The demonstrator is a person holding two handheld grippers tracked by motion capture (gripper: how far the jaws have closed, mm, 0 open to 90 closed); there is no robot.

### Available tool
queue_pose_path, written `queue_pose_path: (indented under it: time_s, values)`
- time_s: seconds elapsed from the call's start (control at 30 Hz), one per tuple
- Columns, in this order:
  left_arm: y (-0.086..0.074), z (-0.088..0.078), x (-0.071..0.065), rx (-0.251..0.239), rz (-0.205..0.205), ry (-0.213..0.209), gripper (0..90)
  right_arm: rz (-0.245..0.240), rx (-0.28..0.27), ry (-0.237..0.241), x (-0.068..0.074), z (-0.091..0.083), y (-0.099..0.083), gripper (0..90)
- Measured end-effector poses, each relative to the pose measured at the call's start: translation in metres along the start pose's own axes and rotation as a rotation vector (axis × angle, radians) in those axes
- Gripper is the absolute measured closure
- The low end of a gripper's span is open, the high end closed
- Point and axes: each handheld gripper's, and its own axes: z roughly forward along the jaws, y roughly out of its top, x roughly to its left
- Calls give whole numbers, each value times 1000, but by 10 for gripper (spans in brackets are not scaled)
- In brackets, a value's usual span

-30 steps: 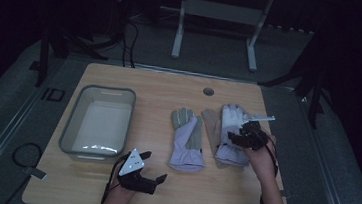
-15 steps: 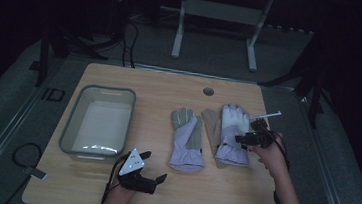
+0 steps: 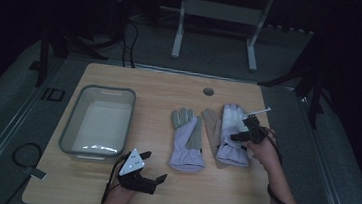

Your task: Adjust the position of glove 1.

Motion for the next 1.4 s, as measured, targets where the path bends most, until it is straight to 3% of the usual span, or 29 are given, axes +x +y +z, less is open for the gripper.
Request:
queue_pose_path:
  time_s: [0.07, 0.13, 0.23, 0.4, 0.5, 0.57, 0.6, 0.73, 0.8, 0.97, 1.07, 1.17, 1.27, 1.3, 1.37, 1.4]
  values:
    - [0, 0, 0, 1, 1, 0, 39, 9, -4, 30, -1, 1, -1, 615]
    - [0, 0, 0, 2, 1, 0, 39, 7, -11, 28, -1, 1, -2, 643]
    - [0, 0, 0, 2, 1, 0, 40, -2, -16, 8, 2, -1, -4, 727]
    - [0, 0, 0, 1, 0, 3, 40, 18, -51, -19, 7, -9, -6, 786]
    - [0, 0, 0, 1, 0, 3, 40, 18, -88, -25, 9, -24, -8, 794]
    - [0, 0, 0, 2, 0, 3, 40, 18, -88, -25, 9, -24, -8, 794]
    - [0, 0, 0, 3, 0, 3, 40, 19, -105, -28, 12, -39, -9, 795]
    - [0, 0, 0, 4, 2, 4, 40, 9, -121, -34, 18, -53, -6, 796]
    - [0, 1, 0, 4, 2, 6, 40, -9, -140, -32, 28, -68, -1, 796]
    - [0, 1, -1, 3, 4, 8, 40, -31, -173, -15, 45, -86, 7, 796]
    - [0, 1, -1, 4, 6, 7, 40, -39, -194, -1, 66, -97, 14, 795]
    - [0, 0, -1, 3, 9, 7, 40, -46, -193, 18, 77, -98, 17, 795]
    - [0, 0, -1, 4, 12, 10, 40, -60, -186, 47, 96, -94, 21, 795]
    - [0, 0, -1, 3, 12, 10, 40, -64, -174, 61, 108, -90, 24, 795]
    - [0, 0, -1, 1, 10, 10, 40, -72, -164, 68, 114, -88, 25, 794]
    - [0, 0, -1, 1, 10, 10, 40, -86, -152, 69, 127, -83, 28, 794]
